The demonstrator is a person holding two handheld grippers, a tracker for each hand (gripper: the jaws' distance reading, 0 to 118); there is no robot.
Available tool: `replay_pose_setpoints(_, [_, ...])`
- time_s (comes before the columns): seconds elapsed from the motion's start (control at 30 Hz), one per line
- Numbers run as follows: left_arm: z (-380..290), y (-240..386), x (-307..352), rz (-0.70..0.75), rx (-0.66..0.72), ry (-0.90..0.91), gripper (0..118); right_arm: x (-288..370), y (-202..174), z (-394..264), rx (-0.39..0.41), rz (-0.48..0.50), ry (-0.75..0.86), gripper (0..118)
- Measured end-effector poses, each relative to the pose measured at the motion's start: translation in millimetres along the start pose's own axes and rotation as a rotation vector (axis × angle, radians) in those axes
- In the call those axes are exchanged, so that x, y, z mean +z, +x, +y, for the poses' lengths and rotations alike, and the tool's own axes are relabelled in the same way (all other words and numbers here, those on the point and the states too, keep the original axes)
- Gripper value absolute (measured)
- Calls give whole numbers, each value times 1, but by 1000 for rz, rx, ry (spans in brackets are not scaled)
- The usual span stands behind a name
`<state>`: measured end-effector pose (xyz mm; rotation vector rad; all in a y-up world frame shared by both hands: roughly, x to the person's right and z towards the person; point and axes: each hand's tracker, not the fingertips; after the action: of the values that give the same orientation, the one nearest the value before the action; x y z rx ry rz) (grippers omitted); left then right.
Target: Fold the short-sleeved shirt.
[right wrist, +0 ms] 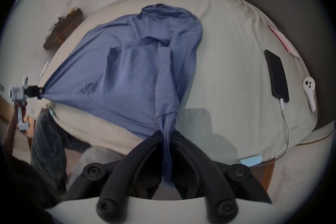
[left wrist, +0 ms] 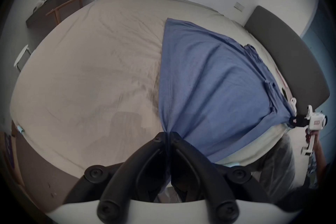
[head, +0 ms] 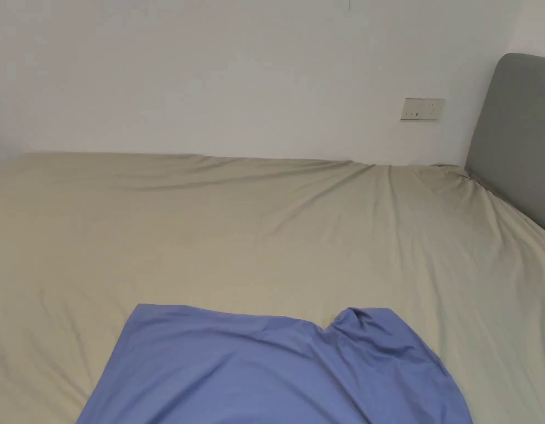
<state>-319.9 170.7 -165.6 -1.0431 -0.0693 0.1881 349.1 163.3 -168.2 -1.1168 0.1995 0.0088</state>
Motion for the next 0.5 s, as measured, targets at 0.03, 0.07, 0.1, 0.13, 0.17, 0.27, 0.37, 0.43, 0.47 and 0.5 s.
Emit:
replay_pose_setpoints(0.03, [-3,1,-1,0,0,-2,0,-3,0,-3,9,2,-13,10])
replay_pose_setpoints(0.07, [-4,-1,-7,0,-5,-21,0,-9,1,-5,8,1,-21,10])
replay_pose_setpoints(0.1, [-6,-2,-13,9,-1,-28,0,-14,0,-7,5,-8,-16,10])
replay_pose_setpoints(0.13, [-8,-4,-22,17,16,-41,0,-21,3,-7,-5,-4,-22,10])
replay_pose_setpoints(0.17, [-11,-5,-29,12,38,-53,0,-28,4,-6,-16,-5,-33,10])
replay_pose_setpoints(0.27, [-17,-7,-42,5,86,-35,6,-35,5,-6,-34,-5,-30,18])
replay_pose_setpoints(0.37, [-21,-8,-38,-18,154,0,108,-31,3,-8,22,-67,-14,91])
replay_pose_setpoints(0.43, [-23,-12,-32,-41,216,18,110,-23,5,-11,55,-173,-32,107])
replay_pose_setpoints(0.47, [-22,-19,-18,-64,243,135,109,-18,8,-15,53,-150,-22,107])
replay_pose_setpoints(0.5, [-21,-26,-10,-103,253,118,110,-11,12,-18,37,-120,13,107])
